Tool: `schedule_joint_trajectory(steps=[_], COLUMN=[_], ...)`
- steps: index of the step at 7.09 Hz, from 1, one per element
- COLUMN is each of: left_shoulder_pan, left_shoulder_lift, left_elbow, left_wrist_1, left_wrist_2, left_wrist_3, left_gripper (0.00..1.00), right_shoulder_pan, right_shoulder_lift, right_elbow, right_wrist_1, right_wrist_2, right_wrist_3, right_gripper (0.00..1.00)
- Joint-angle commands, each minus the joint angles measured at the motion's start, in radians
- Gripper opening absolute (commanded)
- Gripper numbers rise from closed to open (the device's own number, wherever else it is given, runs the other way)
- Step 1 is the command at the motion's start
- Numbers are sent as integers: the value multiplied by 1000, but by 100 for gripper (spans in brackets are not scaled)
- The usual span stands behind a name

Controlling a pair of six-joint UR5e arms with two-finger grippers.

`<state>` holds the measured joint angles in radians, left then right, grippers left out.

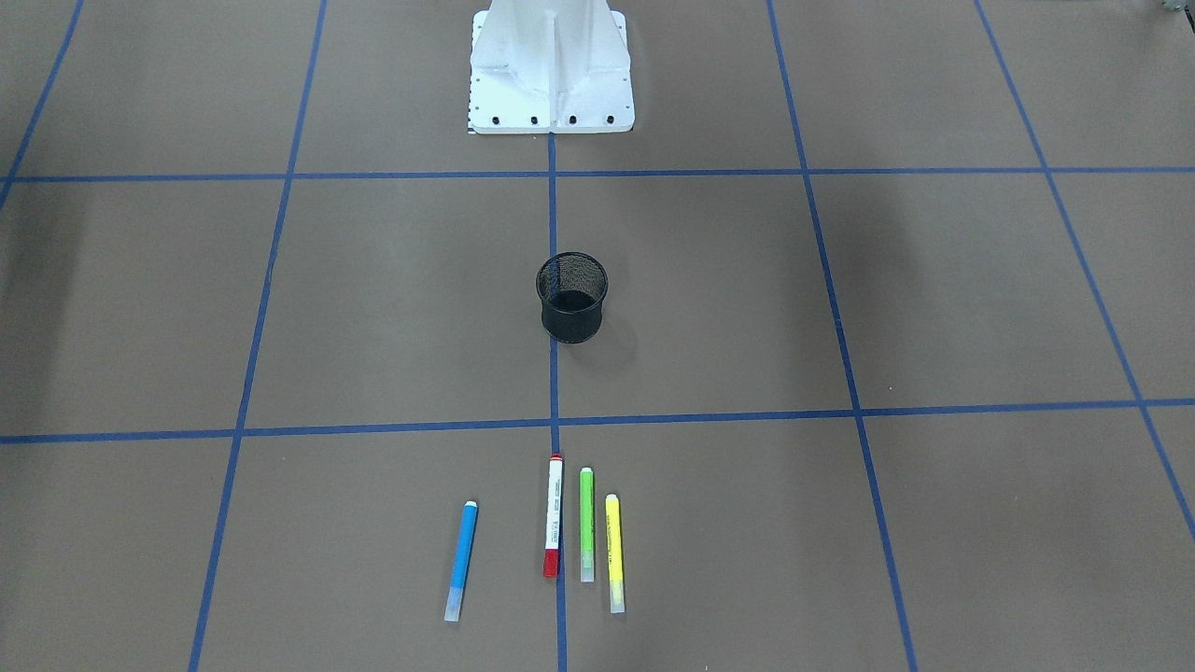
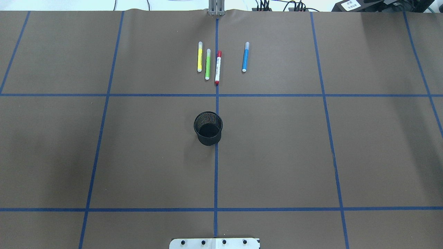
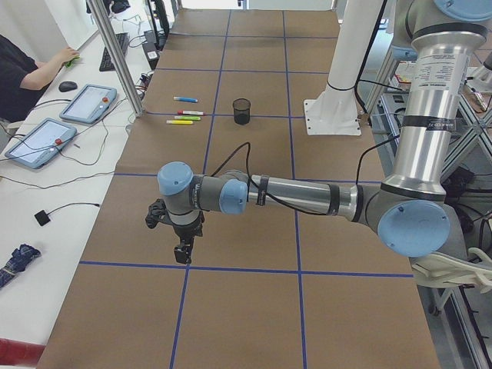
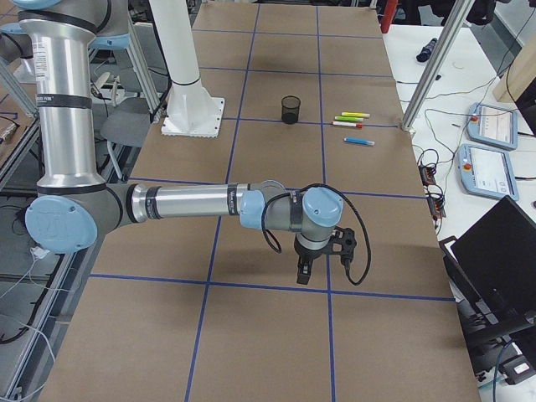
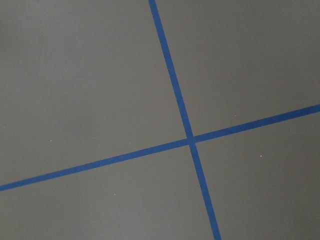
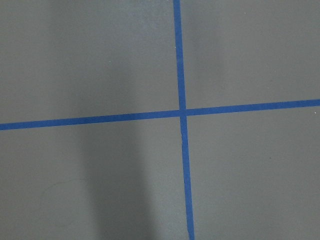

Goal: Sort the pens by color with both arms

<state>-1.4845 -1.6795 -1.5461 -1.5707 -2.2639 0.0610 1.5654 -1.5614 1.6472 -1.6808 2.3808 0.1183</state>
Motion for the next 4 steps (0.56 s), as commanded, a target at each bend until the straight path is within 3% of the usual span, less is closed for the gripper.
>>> schedule_joint_trajectory(steps=[1,4], left_shoulder_pan=[-49,-80], left_shoulder_lift=[20,11], left_elbow=[4,3], left_wrist_1=[4,6], left_wrist_2=[-98,-100], left_wrist_3=[-13,-23], left_gripper=[100,100], right_shoulder_pan=[1,1], right_shoulder_lift=[4,8], right_elbow=[0,-6], right_wrist_1=[-5,-13], right_wrist_2=[15,35], right_wrist_3=[3,3], right_gripper=[100,100])
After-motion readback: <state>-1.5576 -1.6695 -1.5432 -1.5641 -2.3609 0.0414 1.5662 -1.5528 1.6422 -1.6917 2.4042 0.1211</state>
